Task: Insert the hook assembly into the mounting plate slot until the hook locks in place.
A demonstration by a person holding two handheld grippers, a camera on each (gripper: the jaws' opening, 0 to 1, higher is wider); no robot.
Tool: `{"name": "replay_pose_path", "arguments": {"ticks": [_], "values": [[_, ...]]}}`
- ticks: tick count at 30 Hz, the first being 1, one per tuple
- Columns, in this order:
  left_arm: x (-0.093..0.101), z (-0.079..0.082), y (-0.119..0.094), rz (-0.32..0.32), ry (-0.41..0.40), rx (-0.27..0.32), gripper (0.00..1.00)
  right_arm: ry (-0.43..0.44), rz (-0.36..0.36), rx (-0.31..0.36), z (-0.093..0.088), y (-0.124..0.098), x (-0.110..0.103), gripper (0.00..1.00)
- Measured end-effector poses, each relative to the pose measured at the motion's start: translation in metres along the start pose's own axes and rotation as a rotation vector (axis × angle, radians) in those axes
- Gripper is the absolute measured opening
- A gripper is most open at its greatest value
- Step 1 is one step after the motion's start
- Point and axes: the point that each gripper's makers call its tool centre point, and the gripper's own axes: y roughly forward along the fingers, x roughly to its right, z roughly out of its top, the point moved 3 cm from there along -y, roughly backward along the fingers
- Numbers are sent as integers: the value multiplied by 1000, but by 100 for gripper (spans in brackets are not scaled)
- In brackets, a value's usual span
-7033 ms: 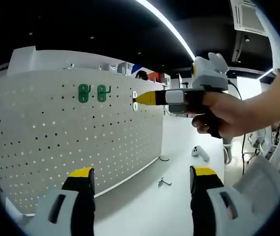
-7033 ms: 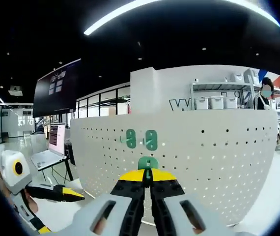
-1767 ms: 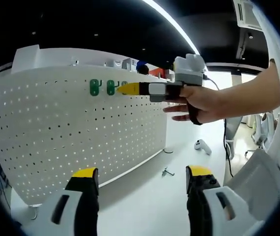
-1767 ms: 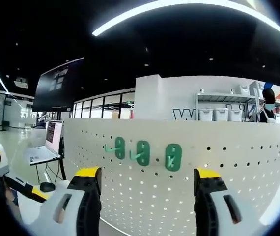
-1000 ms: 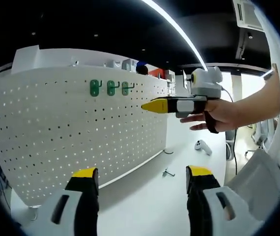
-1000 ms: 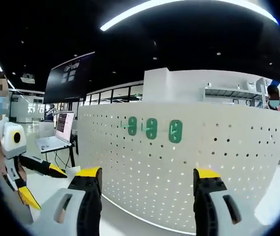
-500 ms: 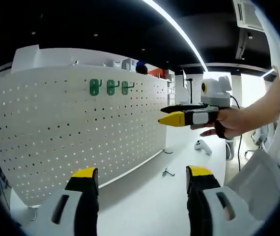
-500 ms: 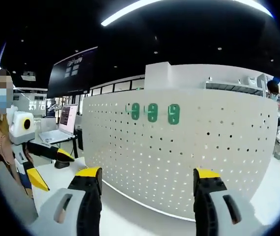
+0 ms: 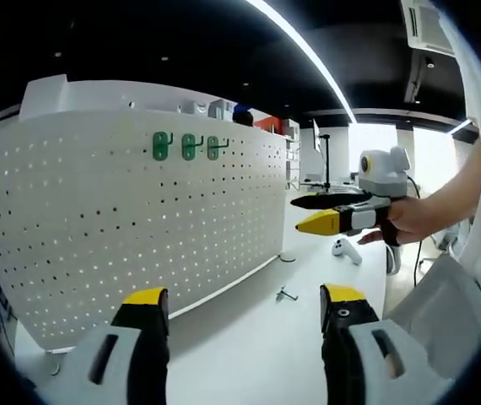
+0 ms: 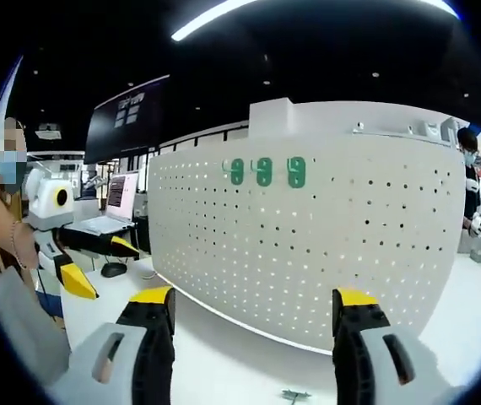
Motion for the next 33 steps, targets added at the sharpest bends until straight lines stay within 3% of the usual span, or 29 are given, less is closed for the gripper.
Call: {"name": "replay_pose_path", "arguments": {"ticks": [24, 33], "values": [[3, -14, -8, 2, -7, -30, 76, 30, 2, -74, -39, -42, -6, 77], [3, -16, -9, -3, -8, -35, 76, 44, -2, -86, -46, -48, -9, 77]]}}
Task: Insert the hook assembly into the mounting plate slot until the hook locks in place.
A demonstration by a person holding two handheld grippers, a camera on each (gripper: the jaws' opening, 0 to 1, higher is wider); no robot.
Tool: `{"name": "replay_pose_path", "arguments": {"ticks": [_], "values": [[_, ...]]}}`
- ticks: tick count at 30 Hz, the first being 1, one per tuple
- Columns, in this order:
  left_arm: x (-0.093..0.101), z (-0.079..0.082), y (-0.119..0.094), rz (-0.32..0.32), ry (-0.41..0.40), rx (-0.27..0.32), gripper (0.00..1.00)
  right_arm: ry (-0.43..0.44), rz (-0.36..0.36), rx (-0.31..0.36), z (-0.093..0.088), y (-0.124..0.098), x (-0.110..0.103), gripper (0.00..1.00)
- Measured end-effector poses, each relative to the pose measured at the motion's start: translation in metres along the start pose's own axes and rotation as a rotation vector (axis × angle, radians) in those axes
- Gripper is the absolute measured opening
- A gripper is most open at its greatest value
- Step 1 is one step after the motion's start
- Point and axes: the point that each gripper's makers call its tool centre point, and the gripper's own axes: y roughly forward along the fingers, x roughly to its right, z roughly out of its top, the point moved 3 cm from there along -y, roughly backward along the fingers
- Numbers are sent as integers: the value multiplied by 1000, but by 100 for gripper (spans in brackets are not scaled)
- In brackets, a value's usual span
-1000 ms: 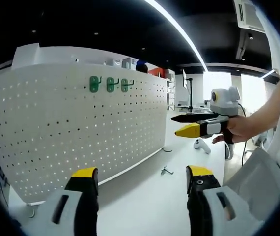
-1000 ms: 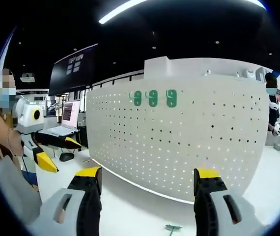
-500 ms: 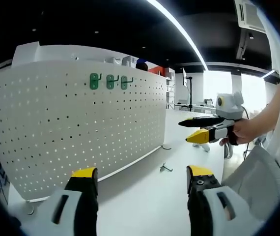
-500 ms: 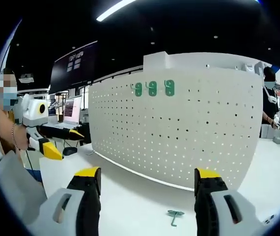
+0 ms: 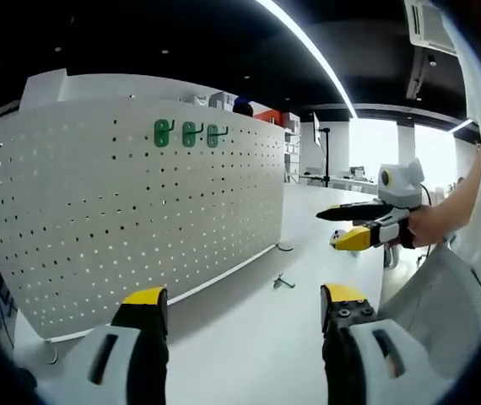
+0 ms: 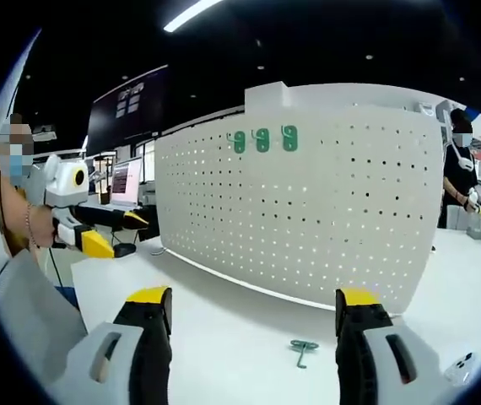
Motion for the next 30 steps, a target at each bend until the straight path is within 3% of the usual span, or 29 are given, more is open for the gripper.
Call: {"name": "replay_pose_path", "arguments": {"ticks": [11, 16, 27, 30], "values": [[1, 3, 2, -11, 8, -4, 76, 2, -1, -3, 0, -1, 0, 77], [2, 8, 13, -40, 26, -7, 76, 4, -2, -3, 0, -2, 1, 76], [8, 4, 44, -152, 90, -102, 77, 17, 5, -5, -1, -5, -1, 75], [9, 4, 54, -194, 138, -128, 77, 23, 3, -6, -2, -6, 1, 75]]}}
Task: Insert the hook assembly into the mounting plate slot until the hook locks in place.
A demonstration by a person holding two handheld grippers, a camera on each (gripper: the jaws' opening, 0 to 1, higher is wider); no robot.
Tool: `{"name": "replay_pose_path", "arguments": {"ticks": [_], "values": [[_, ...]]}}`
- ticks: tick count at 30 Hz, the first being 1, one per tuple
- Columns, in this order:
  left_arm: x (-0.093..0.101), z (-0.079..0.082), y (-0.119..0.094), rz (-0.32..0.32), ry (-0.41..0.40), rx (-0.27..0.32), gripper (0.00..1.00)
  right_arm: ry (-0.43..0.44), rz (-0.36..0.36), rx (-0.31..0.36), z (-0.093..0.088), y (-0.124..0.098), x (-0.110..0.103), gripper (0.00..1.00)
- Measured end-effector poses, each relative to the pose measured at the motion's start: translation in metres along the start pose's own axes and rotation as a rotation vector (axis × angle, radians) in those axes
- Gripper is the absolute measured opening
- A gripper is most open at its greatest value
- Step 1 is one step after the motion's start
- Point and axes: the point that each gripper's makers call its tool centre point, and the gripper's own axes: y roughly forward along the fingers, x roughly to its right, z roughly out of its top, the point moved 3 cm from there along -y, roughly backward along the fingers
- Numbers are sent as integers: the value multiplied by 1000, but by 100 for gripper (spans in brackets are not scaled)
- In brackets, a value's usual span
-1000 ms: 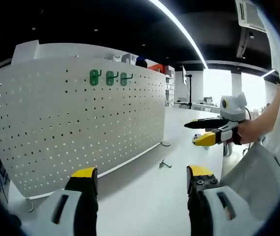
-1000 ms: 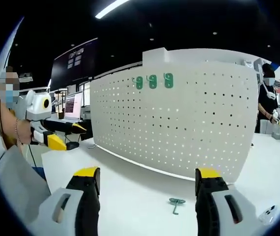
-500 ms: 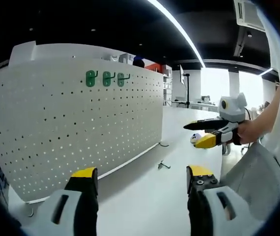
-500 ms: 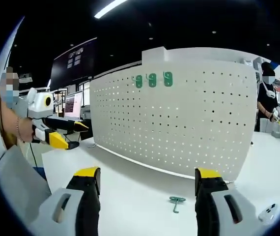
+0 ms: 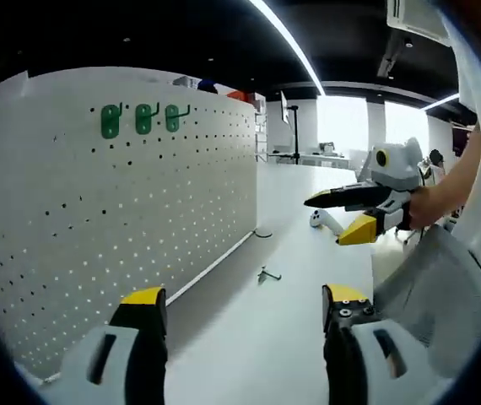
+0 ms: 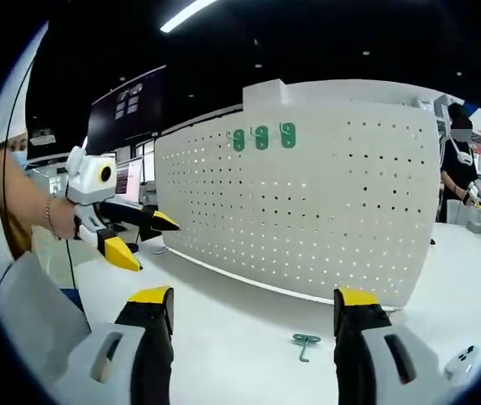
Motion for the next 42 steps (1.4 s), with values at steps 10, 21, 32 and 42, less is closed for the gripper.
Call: {"name": "replay_pose_path", "arguments": {"ticks": [10, 21, 32, 42], "values": [[3, -5, 29, -100, 75, -94, 75, -11, 3, -5, 0, 0, -1, 75], [10, -19, 67, -236, 200, -215, 74, -2, 6, -12, -3, 1, -4, 74], [11, -21, 97, -314, 265, -276, 75, 6, -4, -12, -4, -2, -3, 74], [14, -22, 120, -378, 332, -336, 73, 13, -17, -14, -5, -8, 3, 73]]}}
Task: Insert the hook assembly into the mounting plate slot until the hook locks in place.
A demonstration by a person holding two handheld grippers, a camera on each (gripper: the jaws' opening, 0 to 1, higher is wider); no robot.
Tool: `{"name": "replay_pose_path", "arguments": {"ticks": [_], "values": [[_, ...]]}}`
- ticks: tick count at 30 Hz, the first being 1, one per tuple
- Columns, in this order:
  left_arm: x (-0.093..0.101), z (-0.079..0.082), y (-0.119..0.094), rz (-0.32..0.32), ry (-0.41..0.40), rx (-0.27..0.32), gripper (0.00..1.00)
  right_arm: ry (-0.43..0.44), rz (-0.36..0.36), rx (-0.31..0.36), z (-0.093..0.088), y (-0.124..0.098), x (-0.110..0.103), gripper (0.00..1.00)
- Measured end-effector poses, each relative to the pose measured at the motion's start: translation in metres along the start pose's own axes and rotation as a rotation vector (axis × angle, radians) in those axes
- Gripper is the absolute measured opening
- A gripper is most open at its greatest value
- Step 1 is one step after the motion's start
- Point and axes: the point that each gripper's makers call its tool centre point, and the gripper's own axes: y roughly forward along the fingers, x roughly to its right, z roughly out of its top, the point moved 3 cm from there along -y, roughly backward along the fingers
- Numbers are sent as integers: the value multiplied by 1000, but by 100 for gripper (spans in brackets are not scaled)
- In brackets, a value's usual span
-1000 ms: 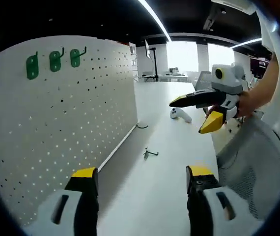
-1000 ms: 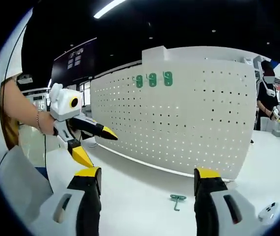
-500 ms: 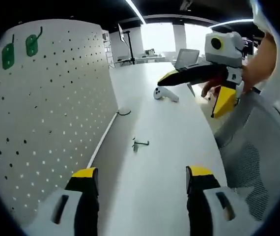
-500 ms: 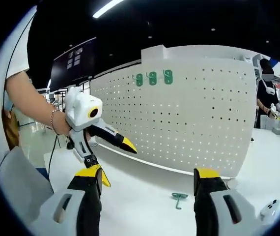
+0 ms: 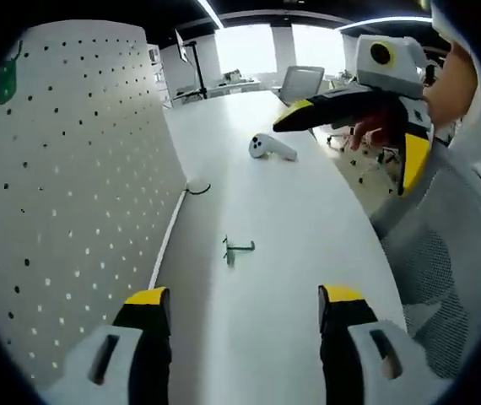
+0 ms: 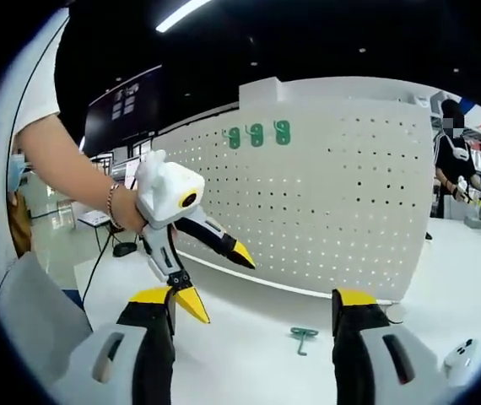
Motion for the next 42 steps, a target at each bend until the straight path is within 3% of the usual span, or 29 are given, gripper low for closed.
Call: {"name": "replay_pose_path", "arguments": {"ticks": [11, 42], "values": [[-3, 11, 30, -69, 52, -48, 68, 4, -11, 9, 3, -3, 5, 73], [-5, -3, 103, -195, 64, -225, 65, 35, -39, 21, 2, -9, 14, 71]]}}
